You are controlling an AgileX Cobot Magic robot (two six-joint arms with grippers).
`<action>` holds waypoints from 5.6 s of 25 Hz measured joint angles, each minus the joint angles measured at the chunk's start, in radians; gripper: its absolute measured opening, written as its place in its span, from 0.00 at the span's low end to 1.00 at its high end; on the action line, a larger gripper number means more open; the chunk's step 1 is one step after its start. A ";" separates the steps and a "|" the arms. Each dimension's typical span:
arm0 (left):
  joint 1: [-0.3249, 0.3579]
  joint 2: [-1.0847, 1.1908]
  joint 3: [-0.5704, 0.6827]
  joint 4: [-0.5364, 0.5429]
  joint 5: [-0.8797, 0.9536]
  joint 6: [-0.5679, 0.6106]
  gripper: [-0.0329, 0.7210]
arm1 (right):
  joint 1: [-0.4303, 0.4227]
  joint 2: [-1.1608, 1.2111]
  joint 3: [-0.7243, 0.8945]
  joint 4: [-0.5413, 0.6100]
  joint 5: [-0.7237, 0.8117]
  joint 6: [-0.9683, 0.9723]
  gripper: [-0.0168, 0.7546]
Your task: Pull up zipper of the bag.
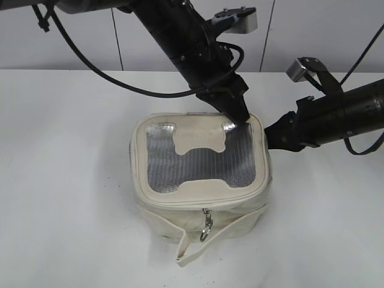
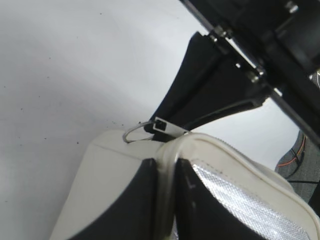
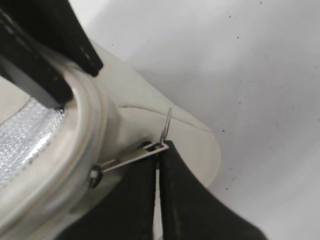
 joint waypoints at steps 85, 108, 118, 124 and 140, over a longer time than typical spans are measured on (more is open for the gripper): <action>0.003 -0.091 0.007 0.036 -0.049 -0.003 0.52 | 0.499 -0.463 -0.071 -1.107 0.071 1.565 0.82; 0.503 -0.405 0.084 0.689 0.055 -0.612 0.53 | -0.092 -0.467 -0.107 -1.307 0.120 1.674 0.78; 0.619 -0.865 0.554 0.647 0.058 -0.662 0.53 | -0.092 -0.579 -0.097 -1.352 0.268 1.721 0.78; 0.618 -1.256 0.892 0.592 0.005 -0.666 0.53 | -0.092 -0.781 -0.014 -1.350 0.274 1.722 0.78; 0.618 -2.123 1.370 0.473 -0.129 -0.597 0.53 | -0.092 -1.469 0.363 -1.377 0.298 1.695 0.78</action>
